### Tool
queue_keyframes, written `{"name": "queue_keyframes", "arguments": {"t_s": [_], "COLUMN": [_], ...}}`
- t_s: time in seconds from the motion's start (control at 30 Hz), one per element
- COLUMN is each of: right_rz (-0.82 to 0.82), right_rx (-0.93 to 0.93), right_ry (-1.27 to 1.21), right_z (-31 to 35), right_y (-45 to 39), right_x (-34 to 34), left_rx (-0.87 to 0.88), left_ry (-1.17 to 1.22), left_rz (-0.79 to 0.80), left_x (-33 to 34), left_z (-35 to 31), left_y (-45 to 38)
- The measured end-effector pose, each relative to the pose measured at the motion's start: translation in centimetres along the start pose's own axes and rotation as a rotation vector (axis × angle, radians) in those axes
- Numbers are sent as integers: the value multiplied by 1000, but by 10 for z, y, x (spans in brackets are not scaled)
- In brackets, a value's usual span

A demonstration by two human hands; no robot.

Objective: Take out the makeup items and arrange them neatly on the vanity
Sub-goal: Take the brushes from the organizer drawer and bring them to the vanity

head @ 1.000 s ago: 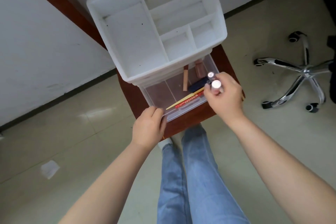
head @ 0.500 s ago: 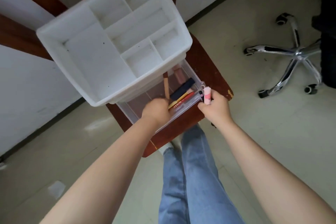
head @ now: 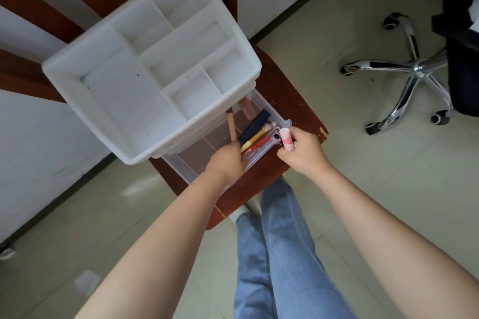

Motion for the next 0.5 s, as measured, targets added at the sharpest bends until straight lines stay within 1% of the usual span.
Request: {"name": "queue_keyframes", "arguments": {"t_s": [0.1, 0.17, 0.23, 0.3, 0.4, 0.5], "right_rz": [6, 13, -4, -40, -104, -117], "right_rx": [-114, -157, -151, -123, -71, -47], "right_ry": [106, 161, 173, 130, 24, -44], "right_z": [3, -1, -8, -14, -19, -22], "right_y": [2, 4, 6, 8, 9, 7], "right_x": [2, 7, 8, 7, 0, -3], "left_rx": [-8, -32, -65, -96, -98, -113], "left_ry": [-54, -37, 1, 22, -81, -151], "left_rz": [-47, -150, -236, -308, -414, -408], "left_x": [-4, -13, -21, -28, -41, -42], "left_z": [4, 7, 7, 3, -11, -19], "left_y": [11, 18, 21, 17, 6, -8]}}
Point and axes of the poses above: each hand's wrist, its own y-axis away from the middle knuckle, its own x-axis out of the palm, z = x × y, the point moved 8 cm from there along -y, towards the middle knuckle, and after that the axes turned 8 degrees about x, right-handed, at the moved point
